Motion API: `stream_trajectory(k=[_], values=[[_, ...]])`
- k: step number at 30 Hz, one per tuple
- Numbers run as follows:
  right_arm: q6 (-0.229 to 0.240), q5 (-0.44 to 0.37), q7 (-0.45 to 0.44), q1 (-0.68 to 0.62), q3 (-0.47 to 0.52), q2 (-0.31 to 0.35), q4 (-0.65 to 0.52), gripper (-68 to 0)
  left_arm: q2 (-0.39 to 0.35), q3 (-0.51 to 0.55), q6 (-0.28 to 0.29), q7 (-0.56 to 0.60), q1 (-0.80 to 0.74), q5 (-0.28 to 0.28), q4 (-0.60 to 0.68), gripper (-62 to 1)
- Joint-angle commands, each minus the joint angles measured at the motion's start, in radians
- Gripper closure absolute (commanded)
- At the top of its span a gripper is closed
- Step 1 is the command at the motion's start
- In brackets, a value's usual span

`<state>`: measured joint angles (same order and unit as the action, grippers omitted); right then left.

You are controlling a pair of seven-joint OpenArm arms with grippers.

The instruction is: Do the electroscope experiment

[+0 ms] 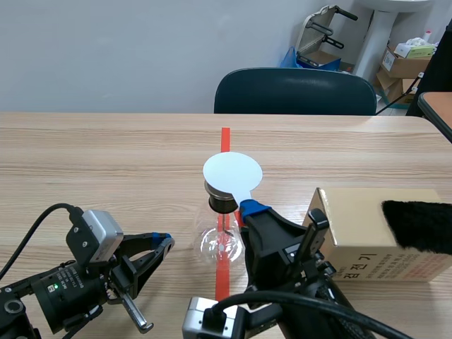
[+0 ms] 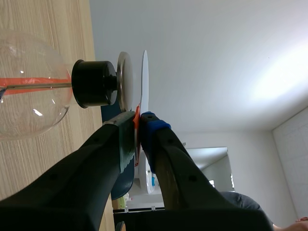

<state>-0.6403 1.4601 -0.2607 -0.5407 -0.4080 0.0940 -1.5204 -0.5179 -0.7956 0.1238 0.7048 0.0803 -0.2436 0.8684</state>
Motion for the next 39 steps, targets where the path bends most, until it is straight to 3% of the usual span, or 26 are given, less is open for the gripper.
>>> stream_trajectory(k=[1, 4, 11, 18, 23, 39], values=[[-0.018, 0.001, 0.010, 0.009, 0.001, 0.000, -0.018, -1.7, 0.005, 0.001, 0.002, 0.013, -0.003, -0.003, 0.022, -4.4], [-0.021, 0.001, 0.029, 0.009, 0.001, 0.000, -0.018, -1.7, 0.005, 0.001, 0.002, 0.013, -0.003, -0.003, 0.022, -4.4], [-0.101, 0.001, 0.071, 0.003, 0.001, 0.000, -0.021, -1.7, 0.005, 0.001, 0.002, 0.013, -0.003, -0.003, 0.022, -4.4], [-0.143, 0.001, 0.166, -0.079, 0.006, 0.038, -0.077, -1.8, 0.005, 0.001, 0.002, 0.015, -0.002, -0.003, 0.022, -4.4], [-0.143, 0.001, 0.227, -0.138, 0.009, 0.053, -0.106, -1.8, 0.005, 0.001, 0.002, 0.018, -0.002, -0.002, 0.022, -4.4], [-0.143, 0.001, 0.264, -0.160, 0.030, 0.064, -0.111, -1.8, 0.005, 0.001, 0.002, 0.018, -0.002, -0.003, 0.022, -4.4]])
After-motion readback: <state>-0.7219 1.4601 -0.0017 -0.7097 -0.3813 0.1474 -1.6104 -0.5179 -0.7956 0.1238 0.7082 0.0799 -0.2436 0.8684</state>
